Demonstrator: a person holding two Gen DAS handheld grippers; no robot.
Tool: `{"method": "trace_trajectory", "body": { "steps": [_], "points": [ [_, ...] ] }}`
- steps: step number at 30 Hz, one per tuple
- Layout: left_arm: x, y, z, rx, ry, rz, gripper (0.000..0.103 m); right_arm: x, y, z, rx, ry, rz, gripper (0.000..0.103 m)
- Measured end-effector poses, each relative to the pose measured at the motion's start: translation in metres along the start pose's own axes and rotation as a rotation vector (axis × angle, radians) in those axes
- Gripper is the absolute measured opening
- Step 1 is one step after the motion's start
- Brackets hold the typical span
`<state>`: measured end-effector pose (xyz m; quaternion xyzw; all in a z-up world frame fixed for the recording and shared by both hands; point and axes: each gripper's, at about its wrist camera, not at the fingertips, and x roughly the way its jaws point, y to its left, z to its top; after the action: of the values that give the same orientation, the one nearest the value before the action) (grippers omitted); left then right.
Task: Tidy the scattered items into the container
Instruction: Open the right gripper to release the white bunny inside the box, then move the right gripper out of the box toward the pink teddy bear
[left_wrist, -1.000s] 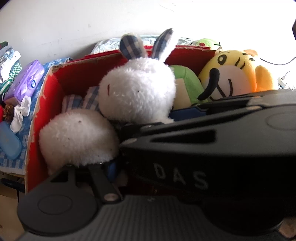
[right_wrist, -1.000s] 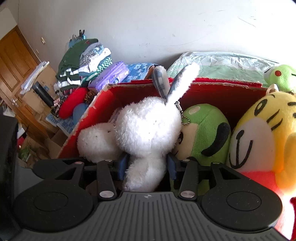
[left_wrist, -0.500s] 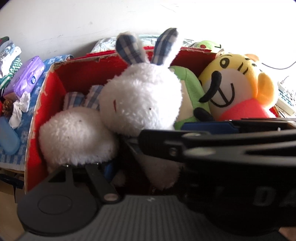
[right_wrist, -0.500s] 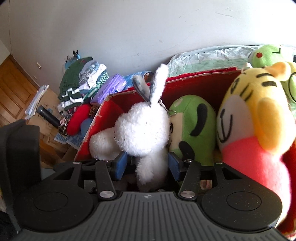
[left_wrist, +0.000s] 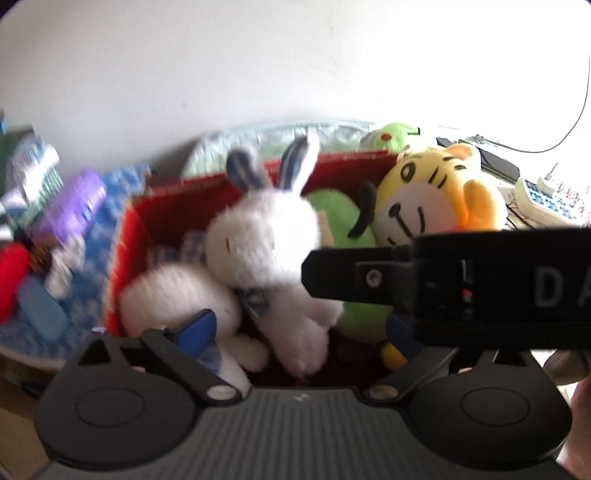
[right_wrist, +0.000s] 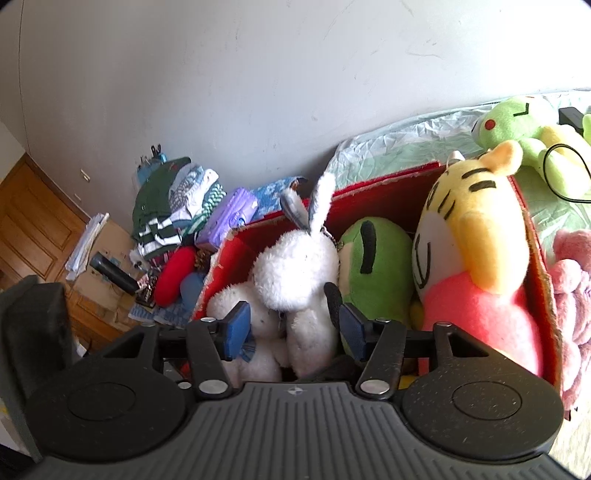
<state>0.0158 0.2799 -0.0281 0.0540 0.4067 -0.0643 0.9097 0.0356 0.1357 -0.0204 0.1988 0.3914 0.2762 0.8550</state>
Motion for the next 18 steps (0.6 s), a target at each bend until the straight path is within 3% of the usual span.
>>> {"method": "trace_trajectory", "body": {
  "steps": [7,18],
  "points": [
    [-0.025,0.002,-0.002,-0.009,-0.009,-0.012,0.100,-0.015,0.002,-0.004,0.031,-0.042,0.011,0.058],
    [-0.029,0.009,-0.013,-0.050,0.008,-0.002,0.100,-0.034,0.014,-0.013,0.033,-0.122,-0.033,0.058]
  ]
}}
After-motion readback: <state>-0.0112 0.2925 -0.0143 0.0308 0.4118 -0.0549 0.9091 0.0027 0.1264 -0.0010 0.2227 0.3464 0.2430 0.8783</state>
